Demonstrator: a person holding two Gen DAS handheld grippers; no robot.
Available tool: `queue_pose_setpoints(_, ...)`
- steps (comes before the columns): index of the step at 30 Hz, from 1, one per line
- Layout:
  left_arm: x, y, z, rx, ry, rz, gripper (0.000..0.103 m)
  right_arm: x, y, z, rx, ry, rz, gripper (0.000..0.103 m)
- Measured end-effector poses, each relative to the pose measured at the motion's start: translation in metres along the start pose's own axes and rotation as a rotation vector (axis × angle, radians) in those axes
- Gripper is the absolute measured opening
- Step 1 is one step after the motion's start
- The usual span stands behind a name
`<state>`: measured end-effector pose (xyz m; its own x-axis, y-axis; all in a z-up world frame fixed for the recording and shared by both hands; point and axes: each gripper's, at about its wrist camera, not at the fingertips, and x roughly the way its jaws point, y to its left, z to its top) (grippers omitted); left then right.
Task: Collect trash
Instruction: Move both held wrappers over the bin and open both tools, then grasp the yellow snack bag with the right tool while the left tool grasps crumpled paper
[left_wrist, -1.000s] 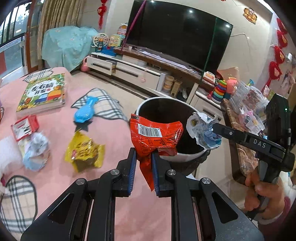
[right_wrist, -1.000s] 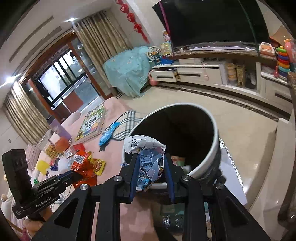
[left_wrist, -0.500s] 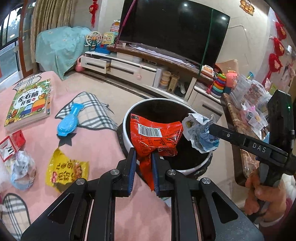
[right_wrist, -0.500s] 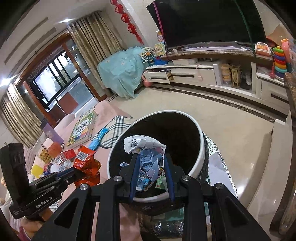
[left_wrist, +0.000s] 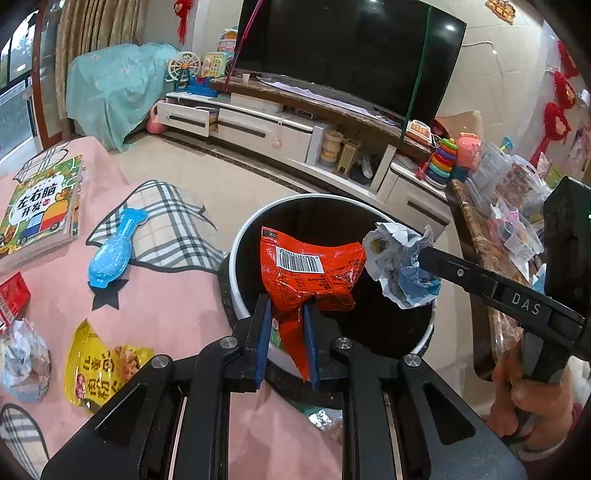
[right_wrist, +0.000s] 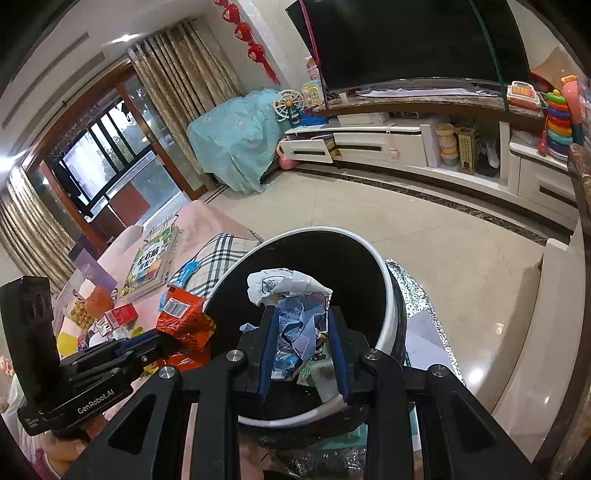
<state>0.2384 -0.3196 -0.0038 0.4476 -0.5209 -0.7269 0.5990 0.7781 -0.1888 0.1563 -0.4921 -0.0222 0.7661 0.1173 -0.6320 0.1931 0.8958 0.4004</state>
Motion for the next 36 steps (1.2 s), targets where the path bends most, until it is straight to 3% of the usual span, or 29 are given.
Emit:
queue_pose_setpoints(9, 0.011, -0.004, 0.005, 0.006, 0.009, 0.011, 0.018, 0.007, -0.004, 0.008, -0.005, 0.012, -0.016, 0.032)
queue_pose_setpoints(11, 0.012, -0.004, 0.006, 0.001, 0.010, 0.008, 0.030, 0.010, -0.004, 0.009, -0.005, 0.017, -0.015, 0.036)
queue_pose_setpoints(14, 0.009, -0.001, 0.004, -0.011, 0.000, 0.021, 0.050, 0.012, -0.004, 0.010, -0.010, 0.031, -0.018, 0.051)
queue_pose_setpoints(21, -0.013, 0.007, -0.013, -0.028, -0.032, 0.022, 0.056, 0.000, -0.003, 0.006, -0.014, 0.008, -0.011, 0.074)
queue_pose_setpoints(23, -0.022, 0.009, -0.022, -0.027, -0.052, 0.040, 0.060, -0.004, 0.000, 0.002, -0.007, -0.002, -0.002, 0.090)
queue_pose_setpoints(25, -0.031, 0.014, -0.030, -0.031, -0.068, 0.053, 0.061, -0.008, 0.004, -0.004, -0.004, -0.015, 0.002, 0.099)
queue_pose_setpoints(36, -0.068, 0.065, -0.085, -0.143, -0.073, 0.109, 0.066, -0.013, 0.050, -0.040, -0.008, -0.017, 0.082, 0.099)
